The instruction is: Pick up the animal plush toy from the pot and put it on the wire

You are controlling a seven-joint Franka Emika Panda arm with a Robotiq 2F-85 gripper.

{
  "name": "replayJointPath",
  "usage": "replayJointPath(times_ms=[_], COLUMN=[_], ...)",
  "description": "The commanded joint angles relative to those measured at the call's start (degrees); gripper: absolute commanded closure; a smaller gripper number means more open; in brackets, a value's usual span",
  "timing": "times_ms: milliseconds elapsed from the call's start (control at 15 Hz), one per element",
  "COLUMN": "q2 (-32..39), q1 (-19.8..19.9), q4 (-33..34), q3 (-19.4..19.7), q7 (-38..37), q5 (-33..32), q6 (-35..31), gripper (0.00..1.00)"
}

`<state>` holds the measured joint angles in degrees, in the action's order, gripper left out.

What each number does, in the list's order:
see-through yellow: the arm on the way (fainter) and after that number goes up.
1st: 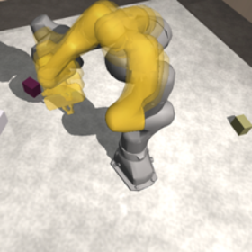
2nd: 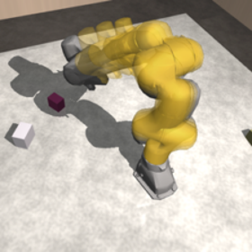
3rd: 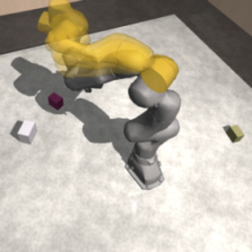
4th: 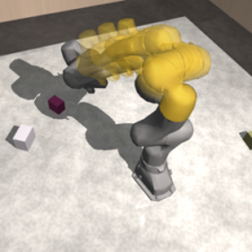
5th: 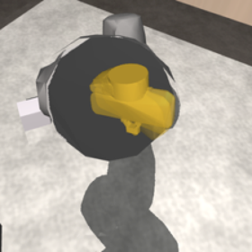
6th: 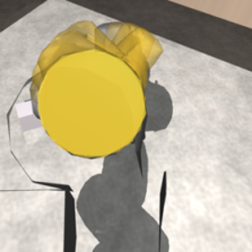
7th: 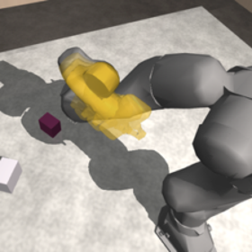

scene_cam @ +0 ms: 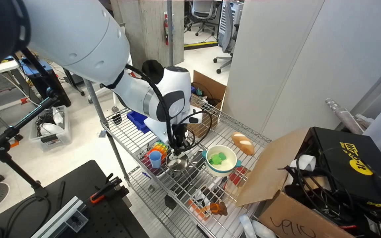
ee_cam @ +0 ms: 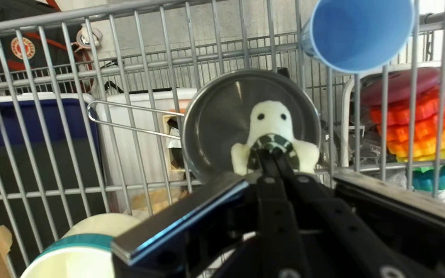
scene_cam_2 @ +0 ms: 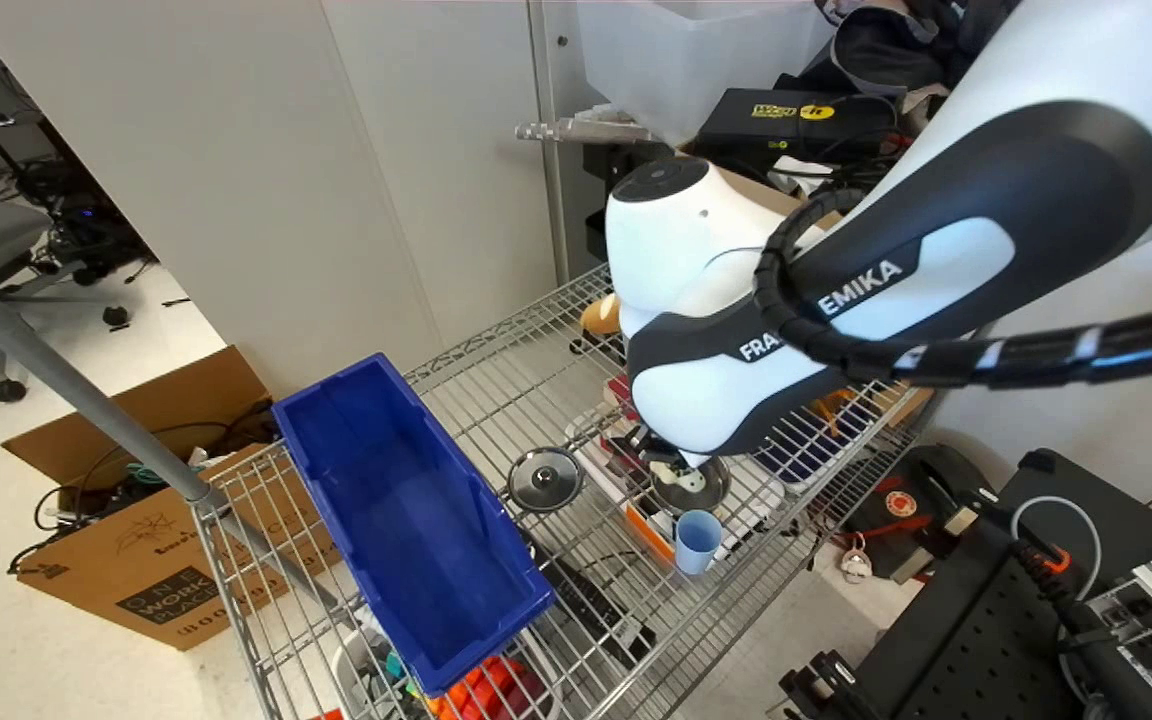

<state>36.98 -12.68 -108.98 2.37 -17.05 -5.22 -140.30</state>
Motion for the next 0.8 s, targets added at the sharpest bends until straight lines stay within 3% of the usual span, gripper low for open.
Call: replayJointPath(times_ms=[0,467,733], q2=[-4.5,3.0,11.0], q1=[1.4,0.6,-0.8], q4=[-1.4,15.5,28.1], q3=[-1.2,-1.1,-0.3], q7=[0.5,-2.0,-3.5], q5=[1.5,2.6,1.6], q6=[0.7,5.2,9.5], gripper=[1.00,1.00,1.00])
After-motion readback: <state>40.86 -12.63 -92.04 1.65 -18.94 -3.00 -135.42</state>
